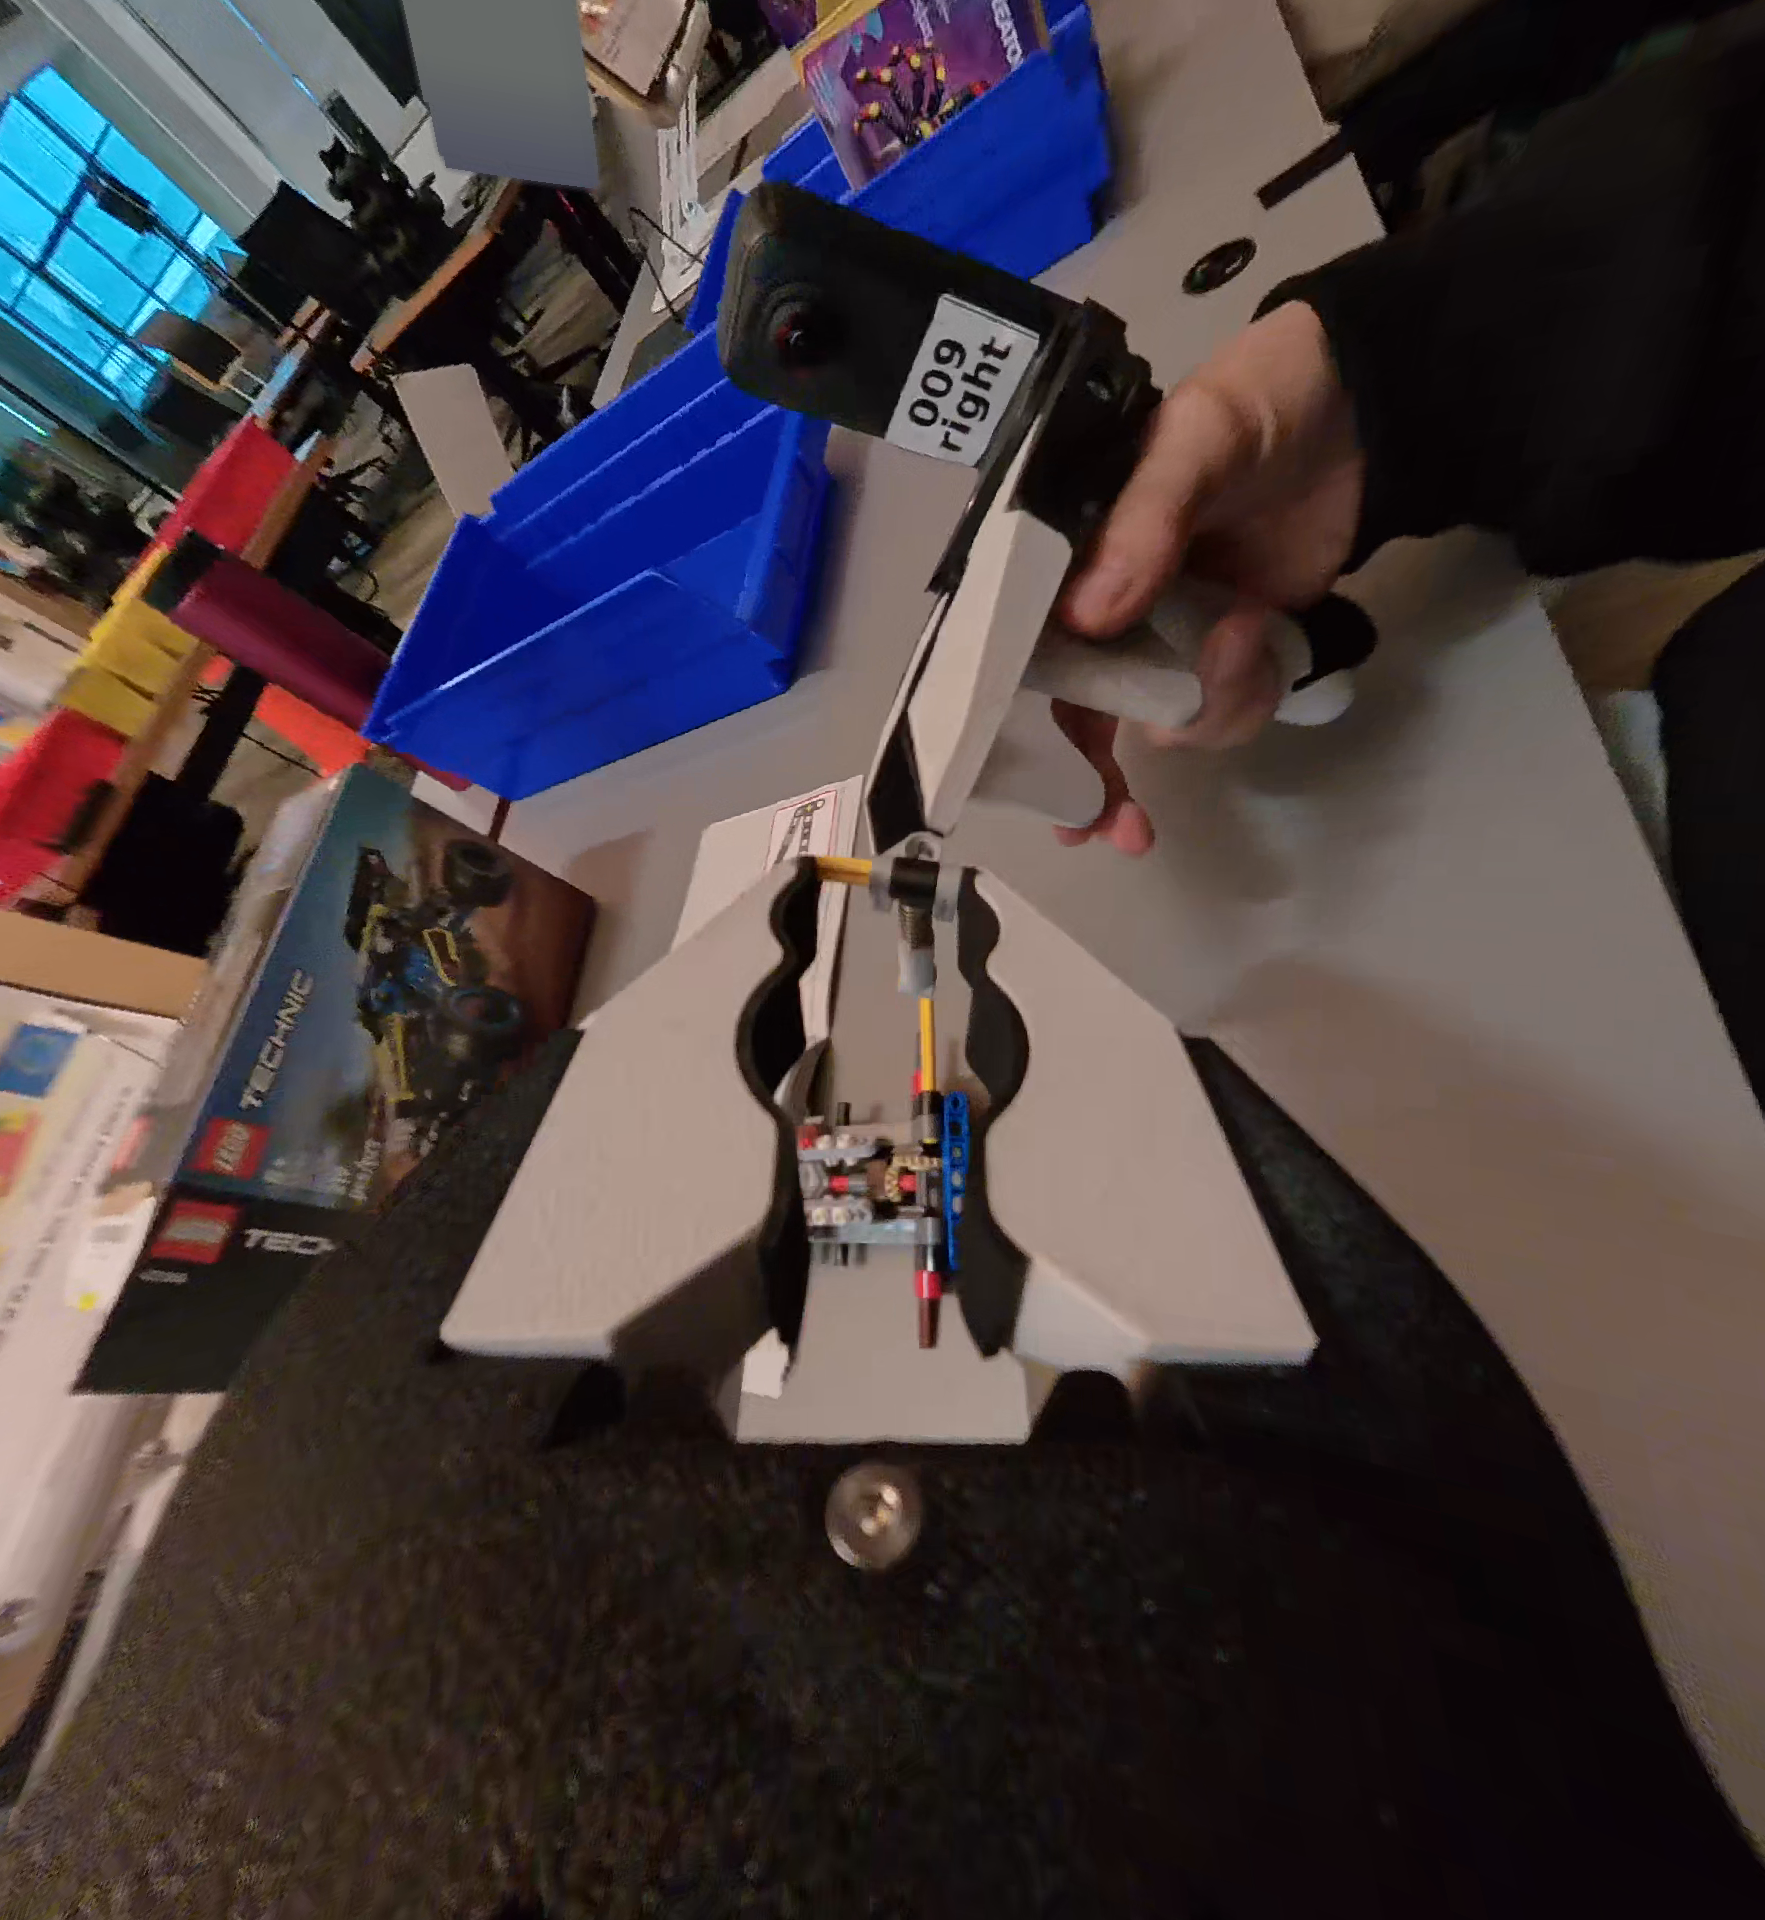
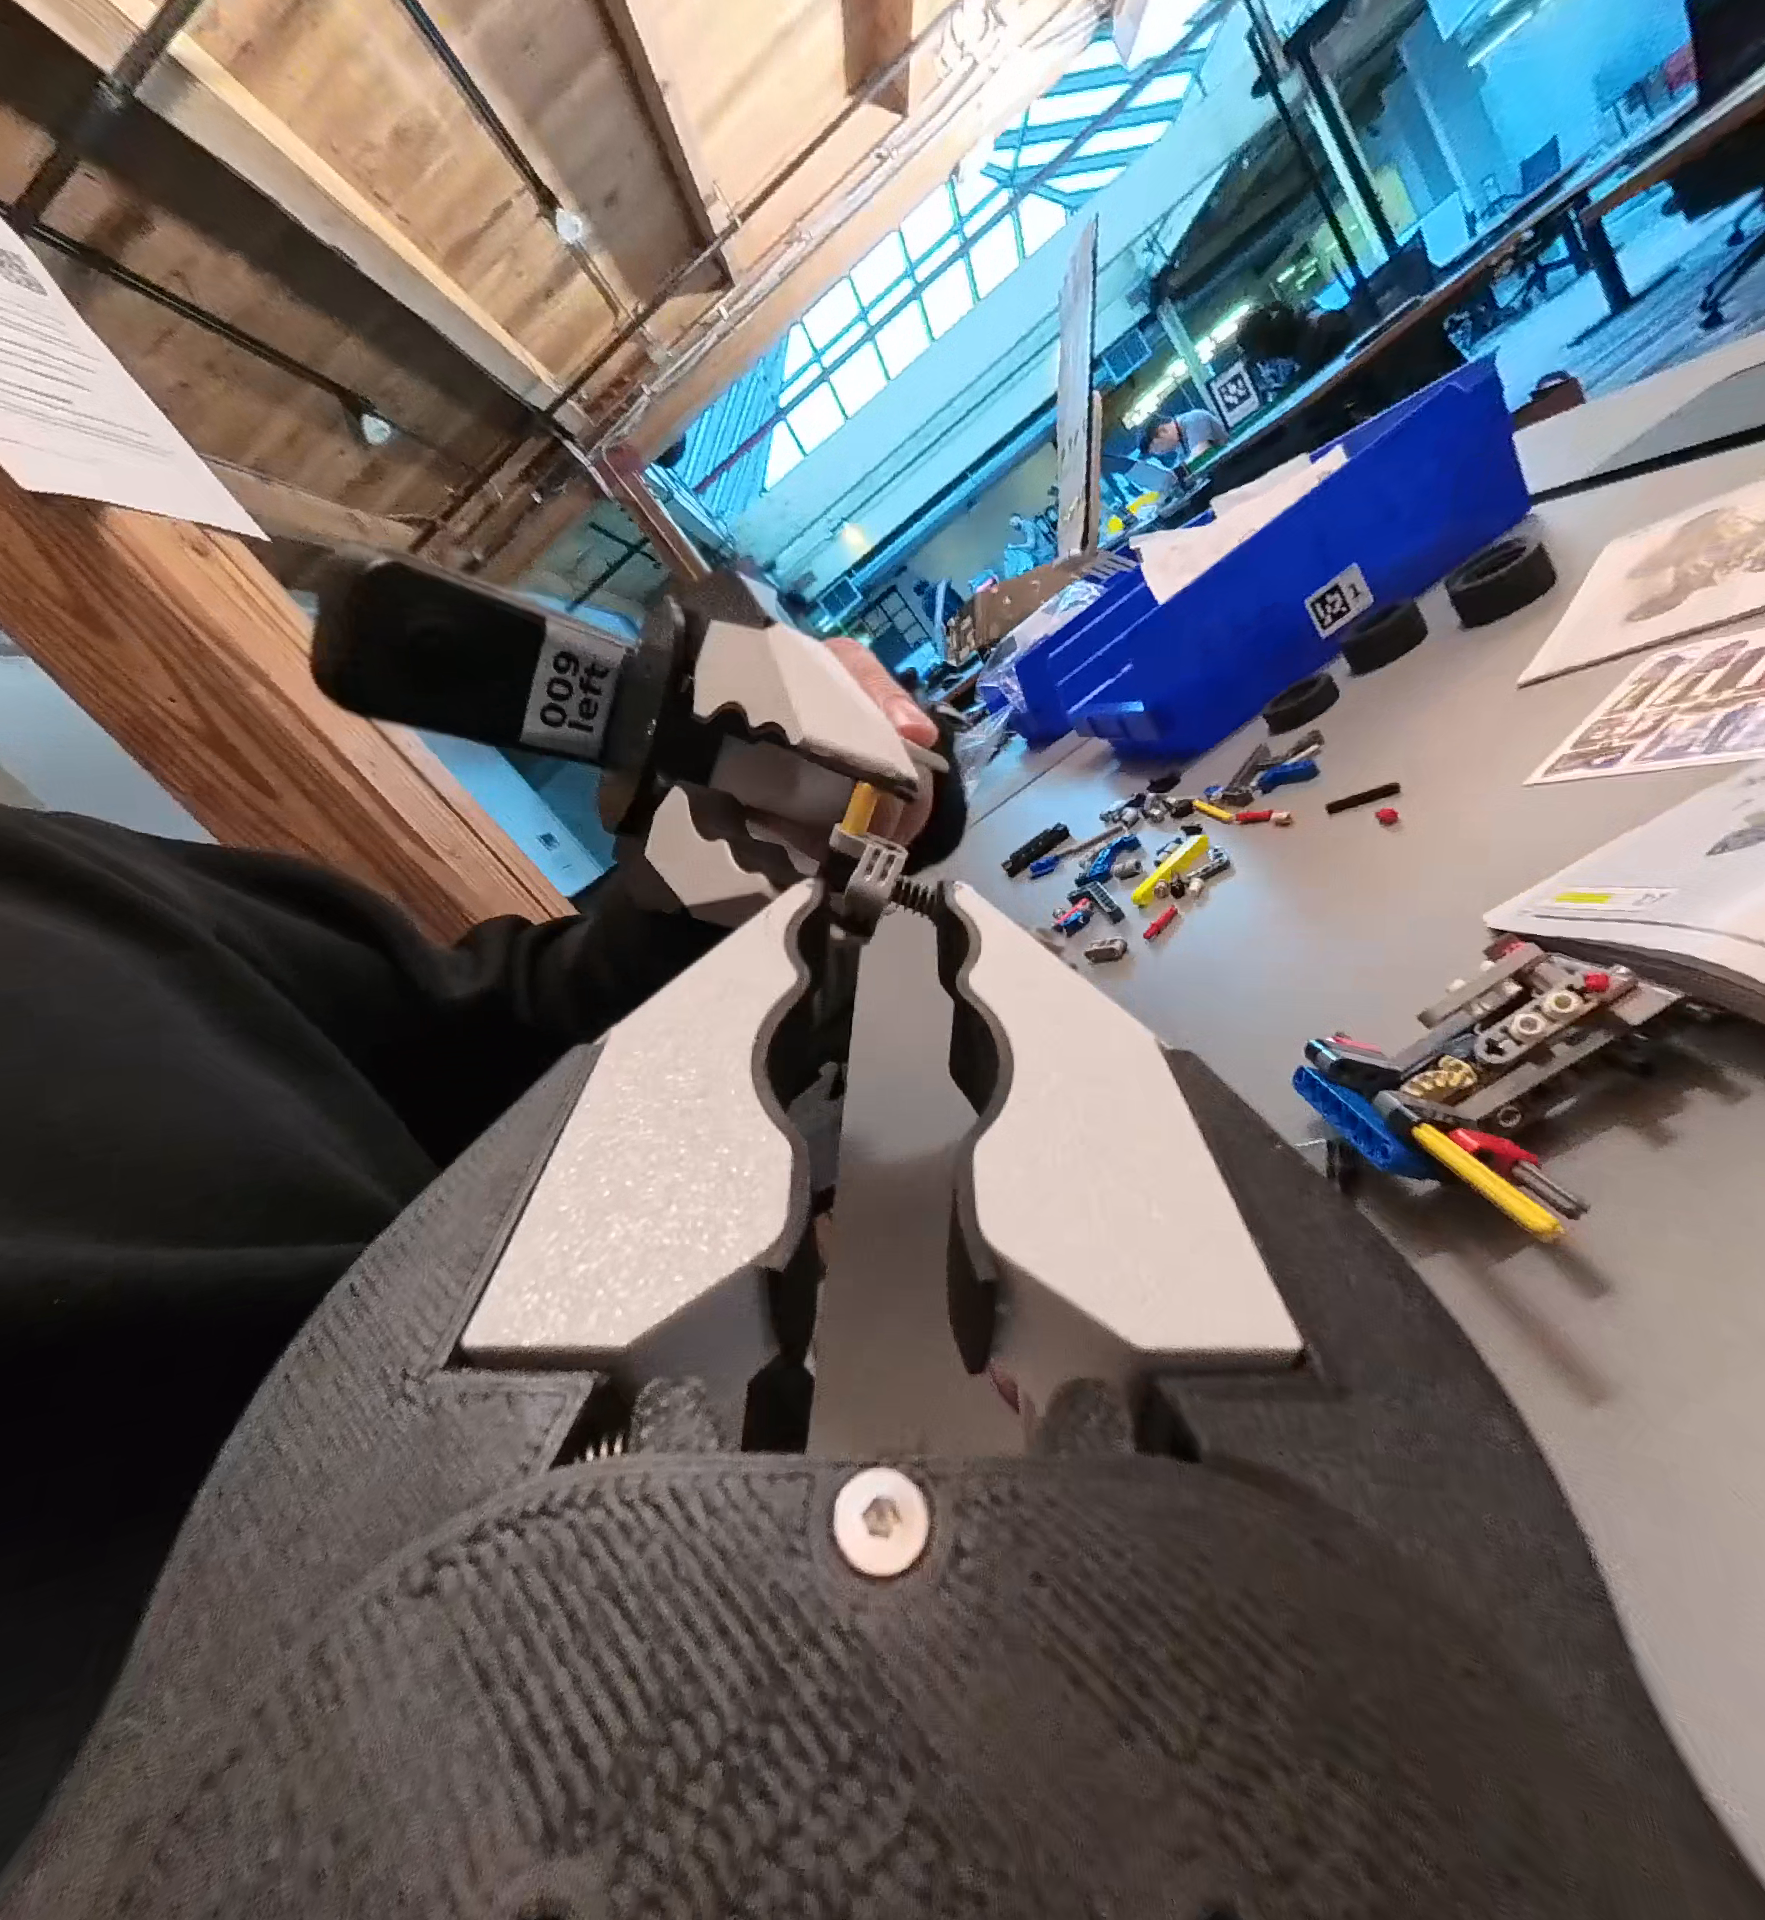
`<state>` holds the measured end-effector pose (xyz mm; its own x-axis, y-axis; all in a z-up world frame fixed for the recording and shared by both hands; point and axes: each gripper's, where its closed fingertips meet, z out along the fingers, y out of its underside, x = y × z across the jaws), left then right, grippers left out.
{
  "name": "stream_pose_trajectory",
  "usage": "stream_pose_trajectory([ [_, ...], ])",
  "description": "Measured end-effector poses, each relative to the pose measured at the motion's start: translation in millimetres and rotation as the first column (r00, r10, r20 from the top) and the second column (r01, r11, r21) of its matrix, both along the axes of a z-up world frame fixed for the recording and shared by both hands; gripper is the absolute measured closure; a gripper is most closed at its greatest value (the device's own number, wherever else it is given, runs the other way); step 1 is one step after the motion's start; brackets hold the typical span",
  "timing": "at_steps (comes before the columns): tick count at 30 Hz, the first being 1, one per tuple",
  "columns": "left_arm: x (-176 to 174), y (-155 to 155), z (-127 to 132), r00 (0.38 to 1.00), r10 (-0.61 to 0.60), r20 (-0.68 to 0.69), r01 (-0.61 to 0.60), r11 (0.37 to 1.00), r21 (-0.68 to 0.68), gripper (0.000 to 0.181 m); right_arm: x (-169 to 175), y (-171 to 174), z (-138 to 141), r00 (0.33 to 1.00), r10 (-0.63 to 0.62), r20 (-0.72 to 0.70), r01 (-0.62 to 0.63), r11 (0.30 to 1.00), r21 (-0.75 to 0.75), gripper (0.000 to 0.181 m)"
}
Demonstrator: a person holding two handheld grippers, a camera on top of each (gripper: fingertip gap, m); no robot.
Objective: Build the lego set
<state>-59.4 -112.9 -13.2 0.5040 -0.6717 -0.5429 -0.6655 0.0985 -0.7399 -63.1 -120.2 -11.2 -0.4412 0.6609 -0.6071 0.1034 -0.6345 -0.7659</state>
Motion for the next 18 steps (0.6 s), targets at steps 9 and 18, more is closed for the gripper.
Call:
stream_pose_trajectory([
  [9, -6, 5, -7, 0.994, 0.031, -0.103, -0.023, 0.997, 0.073, 0.157, -9, 3, -6, 0.998, -0.039, 0.044, 0.040, 0.999, -0.029, 0.175],
  [18, -14, 7, -26, 0.969, 0.081, -0.235, -0.073, 0.996, 0.041, 0.157, -13, 9, -27, 0.967, -0.142, 0.210, 0.116, 0.984, 0.132, 0.175],
])
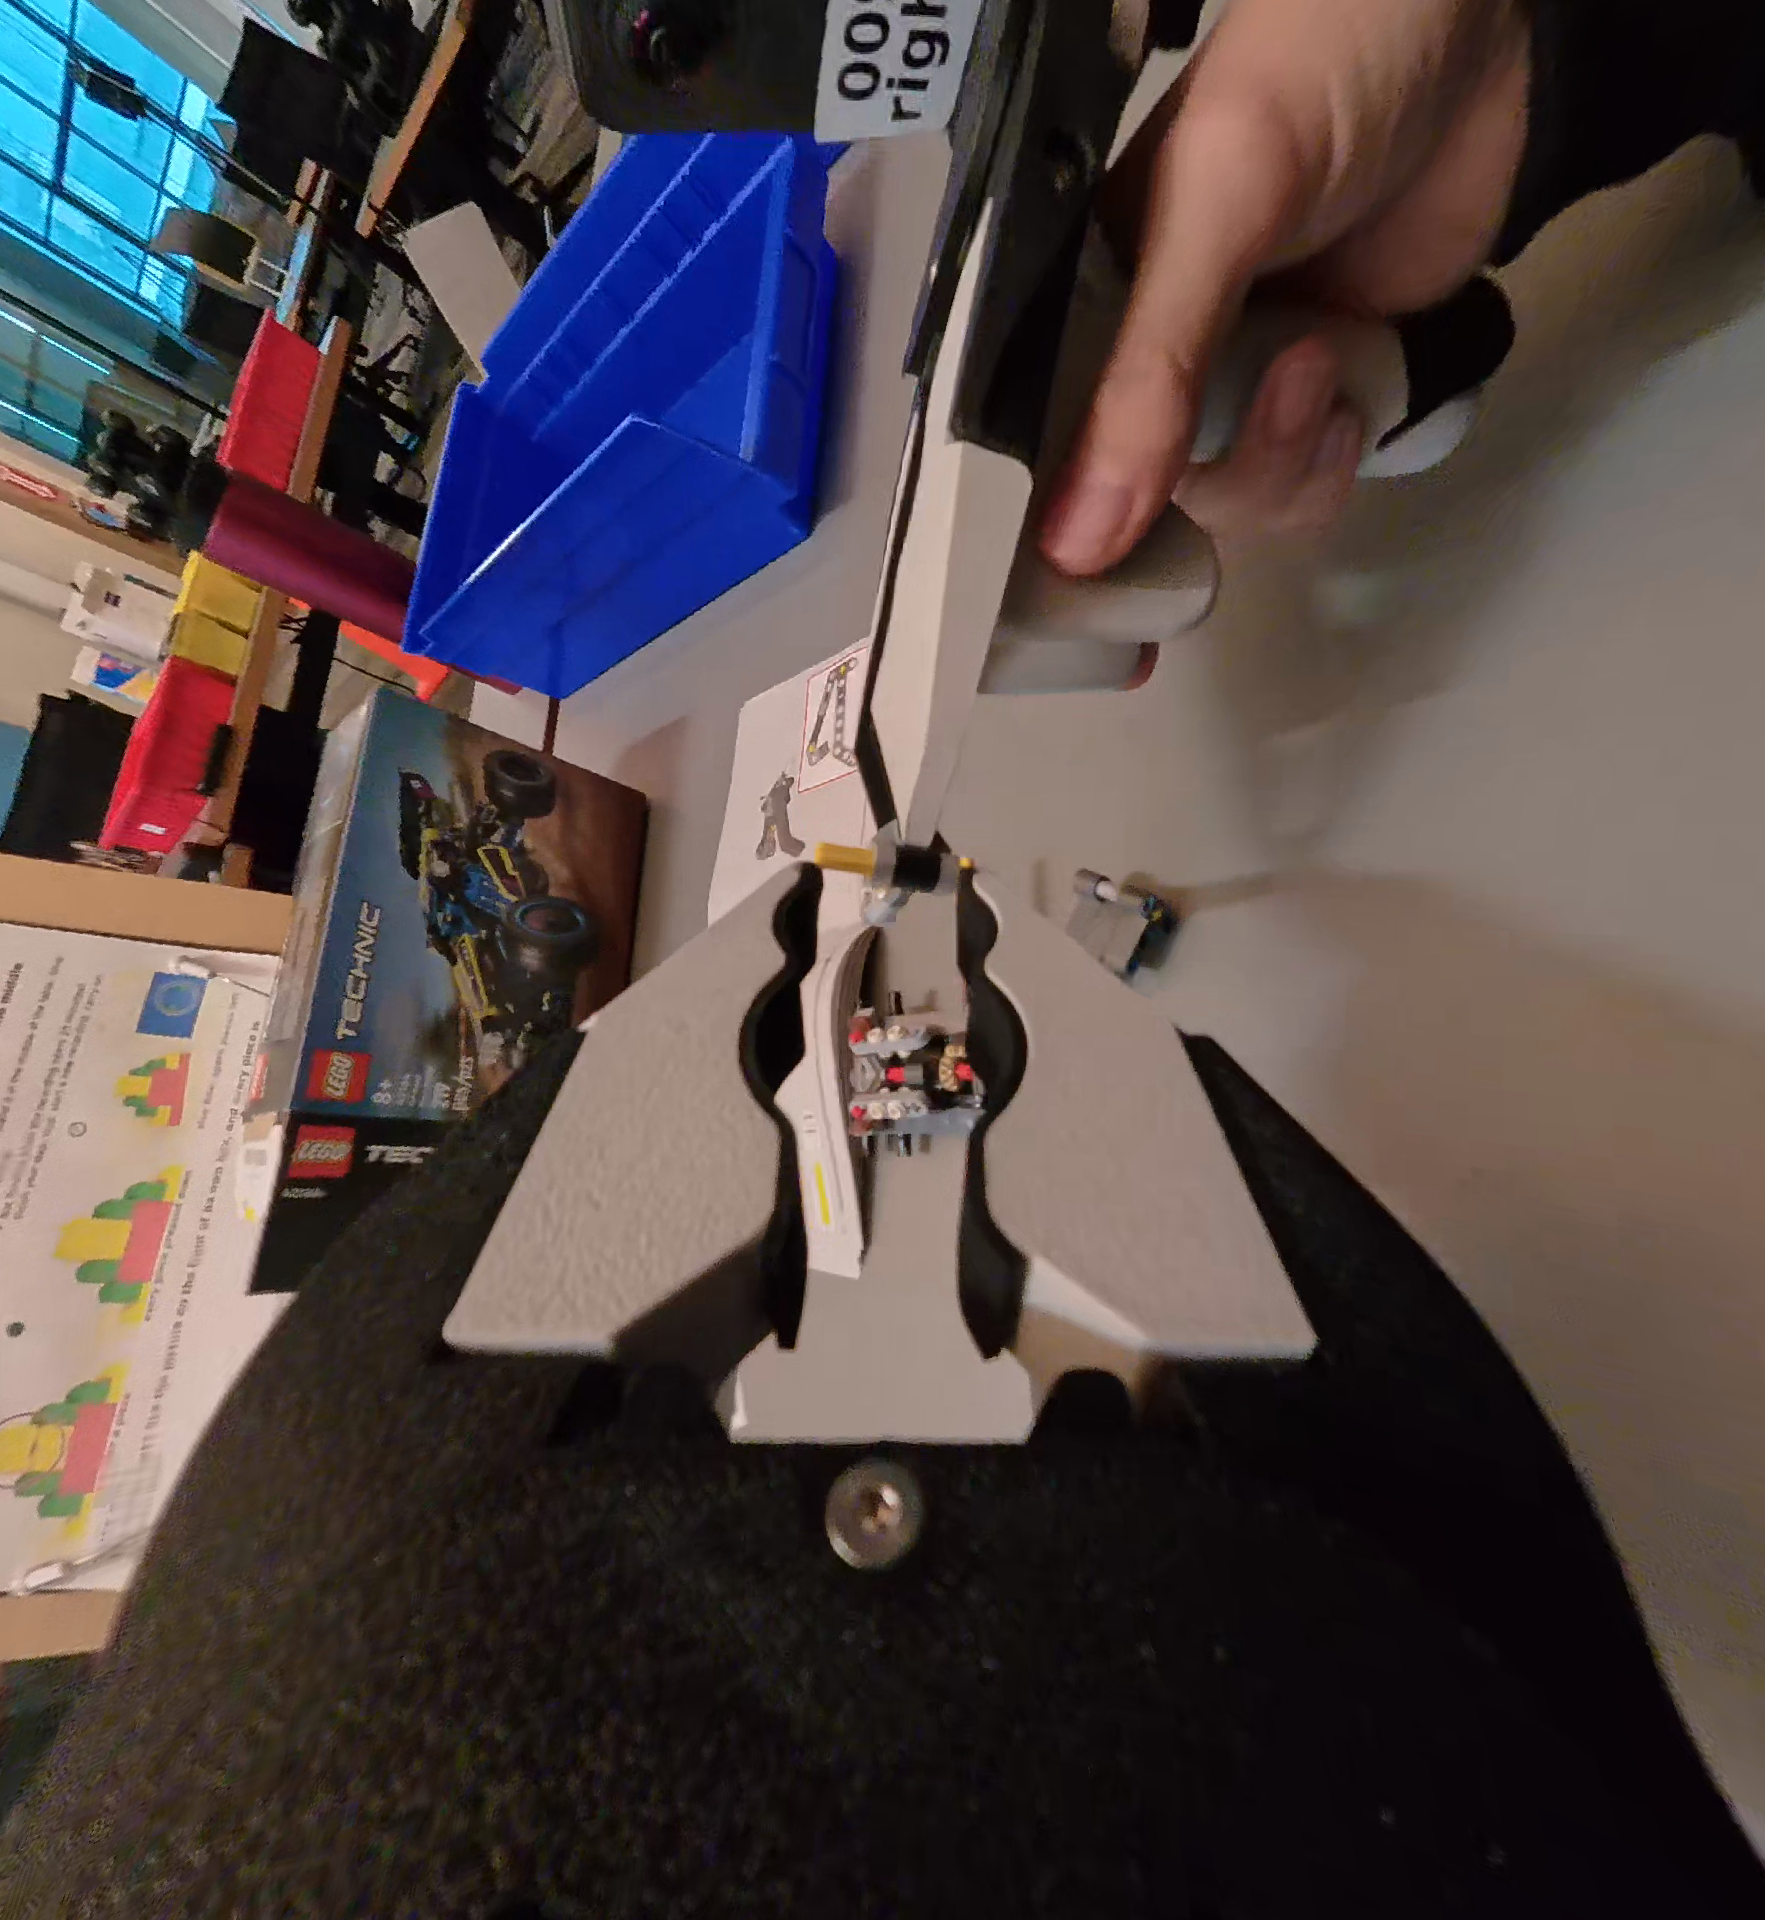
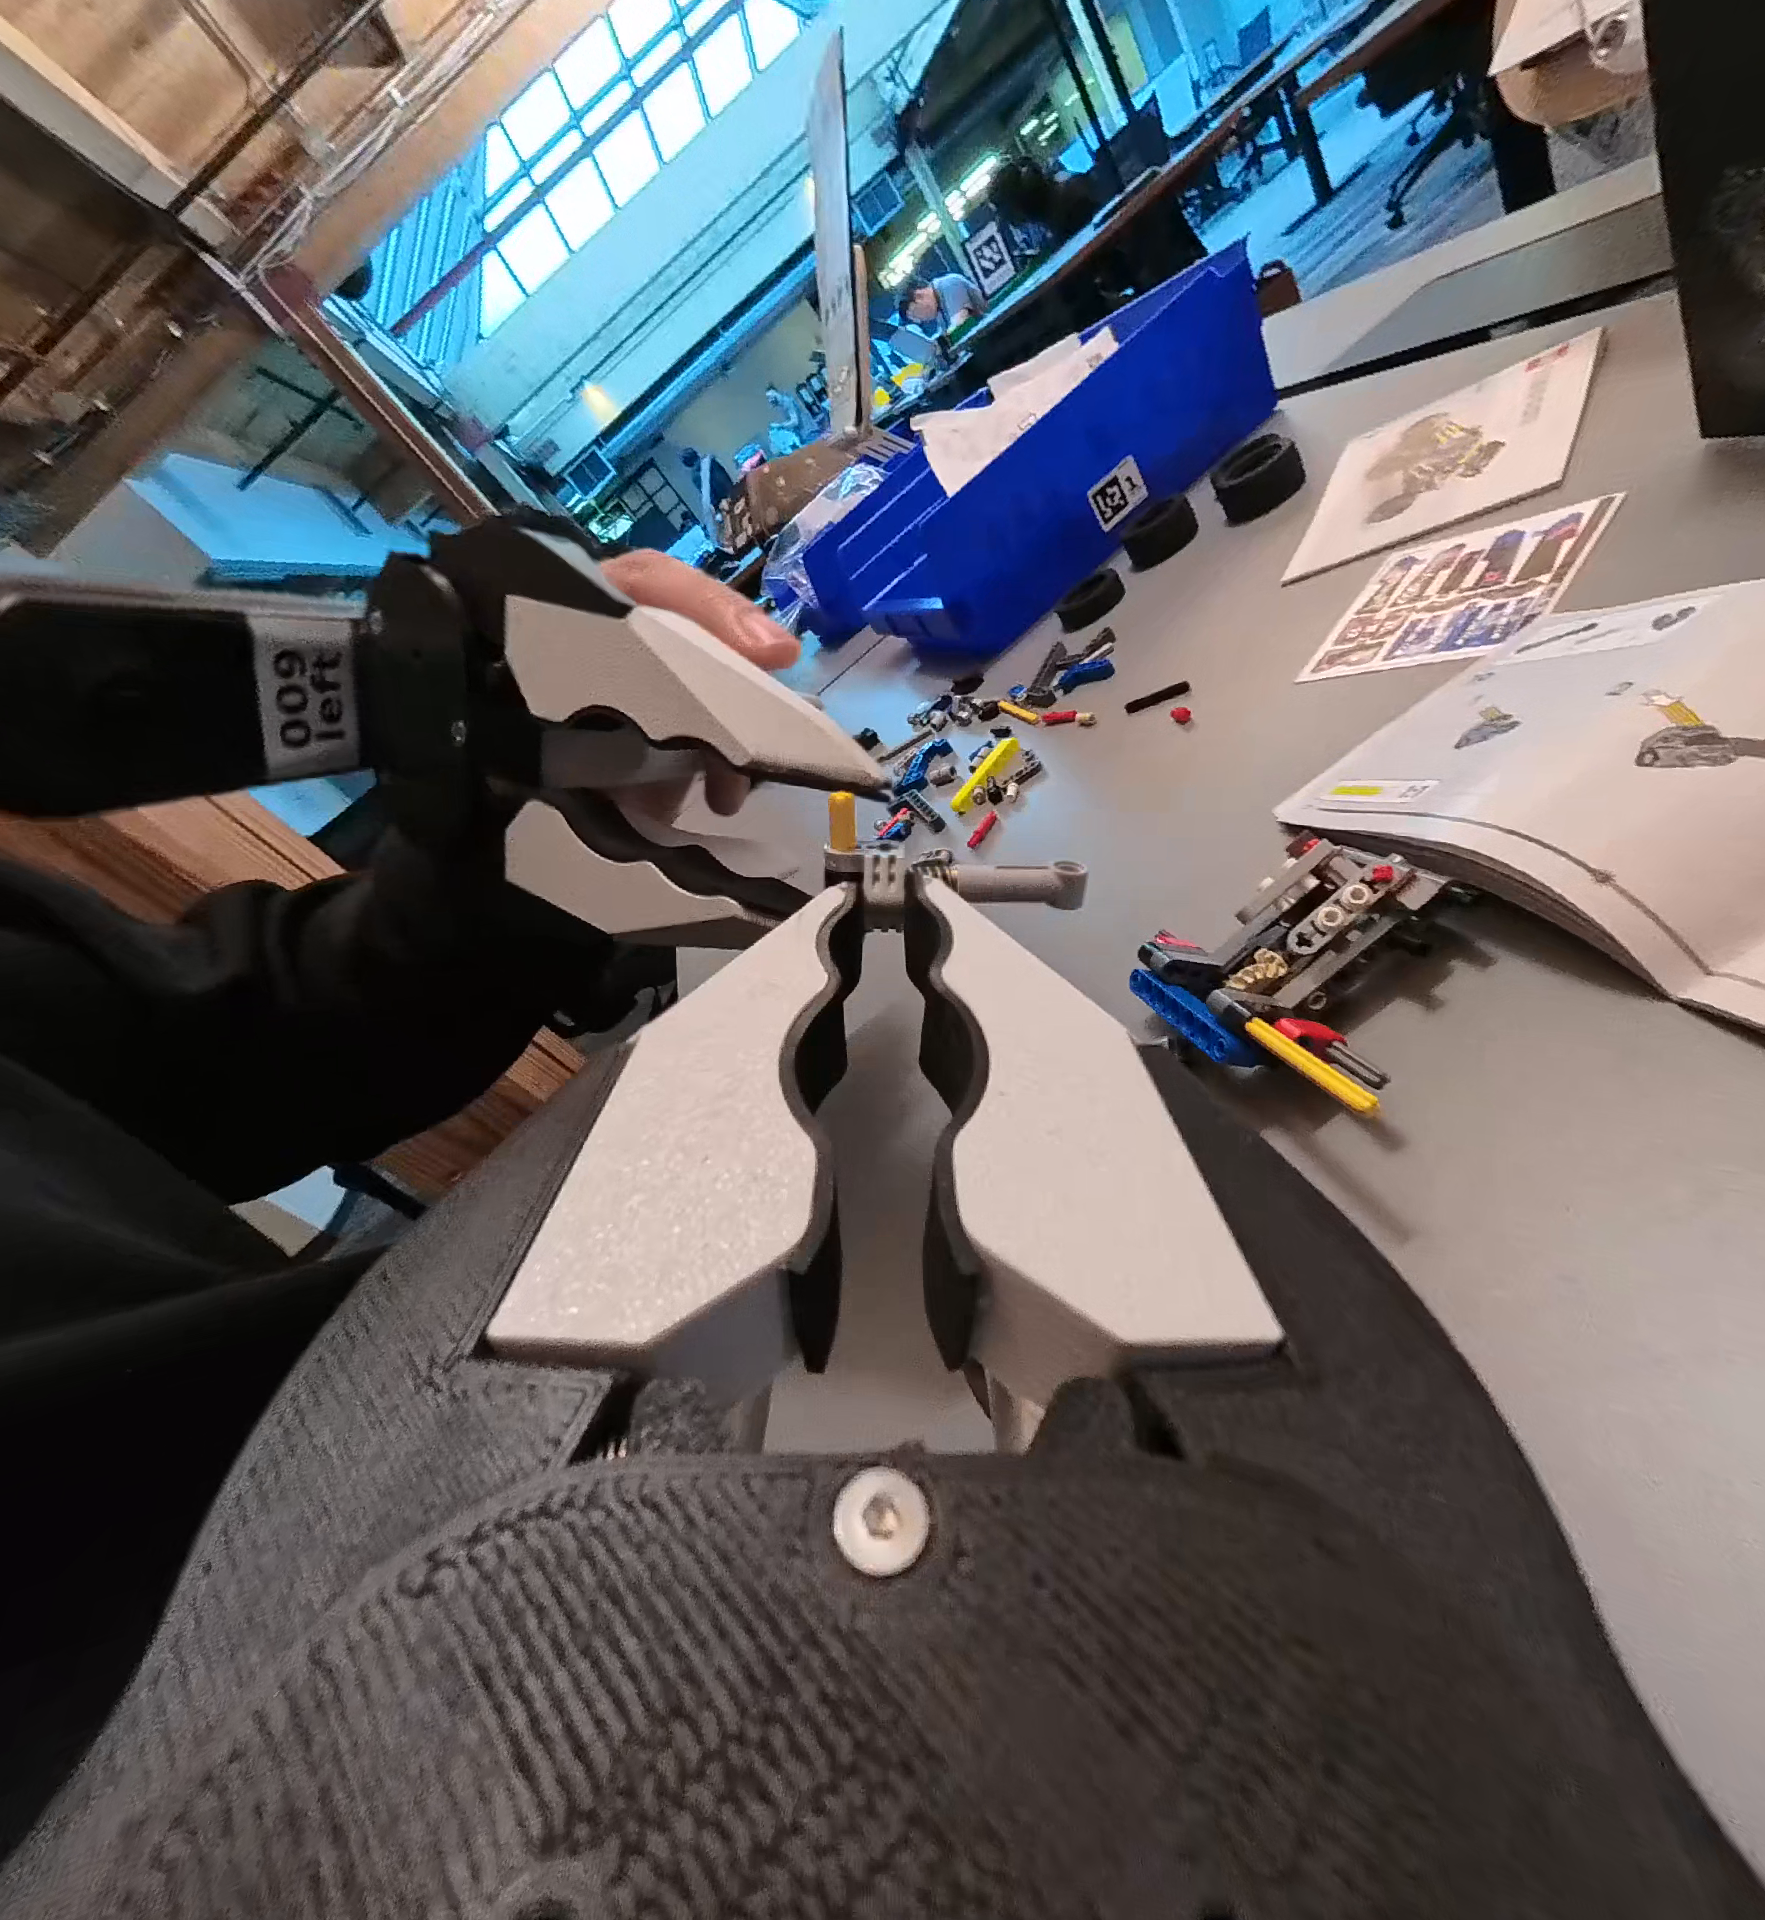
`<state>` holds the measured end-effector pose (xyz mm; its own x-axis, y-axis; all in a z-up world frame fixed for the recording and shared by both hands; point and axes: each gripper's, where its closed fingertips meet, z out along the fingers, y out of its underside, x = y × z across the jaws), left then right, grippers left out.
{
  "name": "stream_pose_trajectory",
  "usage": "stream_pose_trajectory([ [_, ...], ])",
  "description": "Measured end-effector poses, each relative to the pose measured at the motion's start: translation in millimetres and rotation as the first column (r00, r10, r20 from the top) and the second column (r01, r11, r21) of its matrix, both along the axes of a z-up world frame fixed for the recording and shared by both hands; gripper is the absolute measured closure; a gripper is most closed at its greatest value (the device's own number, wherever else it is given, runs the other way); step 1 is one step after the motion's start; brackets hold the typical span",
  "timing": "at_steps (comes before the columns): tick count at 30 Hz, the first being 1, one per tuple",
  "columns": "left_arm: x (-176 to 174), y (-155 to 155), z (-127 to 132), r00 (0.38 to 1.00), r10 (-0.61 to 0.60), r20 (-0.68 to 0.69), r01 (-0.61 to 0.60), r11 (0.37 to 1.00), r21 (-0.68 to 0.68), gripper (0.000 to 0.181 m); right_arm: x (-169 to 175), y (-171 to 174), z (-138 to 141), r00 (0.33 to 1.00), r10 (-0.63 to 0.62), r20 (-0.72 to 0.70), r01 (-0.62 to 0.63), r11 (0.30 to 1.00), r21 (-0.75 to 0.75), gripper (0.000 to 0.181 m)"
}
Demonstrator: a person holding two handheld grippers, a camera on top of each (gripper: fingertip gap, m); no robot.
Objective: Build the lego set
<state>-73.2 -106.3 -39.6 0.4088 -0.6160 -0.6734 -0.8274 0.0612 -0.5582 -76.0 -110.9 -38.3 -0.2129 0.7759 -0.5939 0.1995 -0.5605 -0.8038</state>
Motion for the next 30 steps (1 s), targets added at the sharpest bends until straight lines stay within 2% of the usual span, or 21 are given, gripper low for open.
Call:
stream_pose_trajectory([
  [4, 0, 4, -3, 0.991, 0.012, -0.137, 0.000, 0.996, 0.084, 0.157, -1, 4, -5, 0.999, -0.032, 0.040, 0.031, 0.999, 0.018, 0.175],
  [6, 0, 6, -2, 0.987, 0.036, -0.154, -0.019, 0.994, 0.112, 0.152, -1, 3, -5, 0.999, -0.027, 0.039, 0.027, 1.000, 0.004, 0.175],
  [17, -4, 6, -11, 0.964, 0.093, -0.249, -0.075, 0.994, 0.080, 0.160, -3, 2, -8, 0.997, -0.046, 0.069, 0.045, 0.999, 0.014, 0.175],
  [26, -5, 6, -18, 0.964, 0.094, -0.247, -0.088, 0.995, 0.036, 0.160, -4, 3, -15, 0.994, -0.043, 0.100, 0.043, 0.999, 0.010, 0.175],
  [30, 0, 5, -18, 0.992, 0.063, -0.106, -0.066, 0.998, -0.019, 0.159, -3, 4, -13, 0.998, -0.019, 0.068, 0.023, 0.997, -0.072, 0.175],
])
